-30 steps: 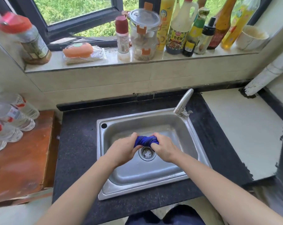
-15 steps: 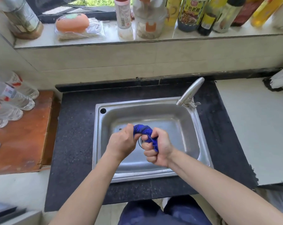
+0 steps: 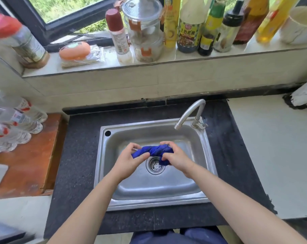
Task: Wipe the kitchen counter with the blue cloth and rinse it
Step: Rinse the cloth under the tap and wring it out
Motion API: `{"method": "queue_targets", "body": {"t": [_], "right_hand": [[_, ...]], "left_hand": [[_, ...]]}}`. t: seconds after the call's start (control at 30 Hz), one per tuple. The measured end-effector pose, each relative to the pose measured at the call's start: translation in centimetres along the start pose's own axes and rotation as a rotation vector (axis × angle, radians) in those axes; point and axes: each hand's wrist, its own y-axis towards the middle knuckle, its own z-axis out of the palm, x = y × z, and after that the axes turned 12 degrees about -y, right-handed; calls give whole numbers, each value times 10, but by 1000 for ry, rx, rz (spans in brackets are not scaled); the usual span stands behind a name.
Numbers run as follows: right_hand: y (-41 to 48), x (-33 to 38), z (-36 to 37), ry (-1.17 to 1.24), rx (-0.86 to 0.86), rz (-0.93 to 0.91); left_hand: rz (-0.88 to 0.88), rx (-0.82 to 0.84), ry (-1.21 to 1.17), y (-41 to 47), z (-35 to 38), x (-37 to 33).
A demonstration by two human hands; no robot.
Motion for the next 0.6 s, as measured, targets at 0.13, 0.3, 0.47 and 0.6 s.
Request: {"method": "queue_targets", "body": {"t": [0.13,0.3,0.47,0.6], "right_hand": [[5,-3,-12,-248,-70,-237],[6,10,-6,-525,-73,-366],[2,21,13,-722,-239,-289],[-6,33,26,-919,-323,-201]], "left_hand": [[-1,56,-303,-2,-5,-26],[-25,-50,-341,-3,-4,-48],[-1,-223,-217,1,-9,-36],[66,-280,-76,-5,-15,-22]]}}
